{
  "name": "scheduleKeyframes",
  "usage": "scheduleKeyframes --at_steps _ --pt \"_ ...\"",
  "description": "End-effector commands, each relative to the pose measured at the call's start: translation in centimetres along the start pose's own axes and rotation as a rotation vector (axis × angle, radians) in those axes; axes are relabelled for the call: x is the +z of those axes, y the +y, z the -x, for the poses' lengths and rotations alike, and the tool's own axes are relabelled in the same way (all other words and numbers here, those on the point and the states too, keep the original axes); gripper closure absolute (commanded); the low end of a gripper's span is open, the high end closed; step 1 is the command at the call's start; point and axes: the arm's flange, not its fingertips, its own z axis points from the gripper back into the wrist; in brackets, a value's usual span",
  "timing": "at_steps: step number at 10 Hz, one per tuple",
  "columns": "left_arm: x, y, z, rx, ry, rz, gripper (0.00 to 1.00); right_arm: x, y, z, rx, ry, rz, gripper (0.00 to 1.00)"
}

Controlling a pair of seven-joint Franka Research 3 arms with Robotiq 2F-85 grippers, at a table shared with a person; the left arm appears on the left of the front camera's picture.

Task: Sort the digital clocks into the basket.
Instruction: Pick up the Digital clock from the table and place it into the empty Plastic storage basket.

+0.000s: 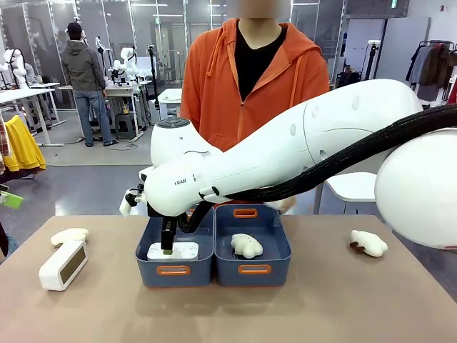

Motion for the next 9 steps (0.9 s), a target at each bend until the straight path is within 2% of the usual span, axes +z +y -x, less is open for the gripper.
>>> scheduleKeyframes --at_steps 1,2,3,9 --pt "-0.1 0.1 0.0 -0.009 -0.008 0.017 0.00 1.7 1.0 1.6 -0.050 -0.030 0.005 0.00" --pt "-0.1 0.1 0.0 -0.009 -0.008 0.017 0.00 3.2 1.7 3.3 -0.043 -0.043 -0.004 0.00" --pt "-0.1 0.1 0.0 -0.009 -0.008 0.017 0.00 0.5 -0.2 0.2 -0.009 -0.006 0.003 0.00" --pt "-0.1 0.1 0.0 -0.009 -0.008 0.017 0.00 0.5 -0.2 0.2 -0.009 -0.006 0.003 0.00"
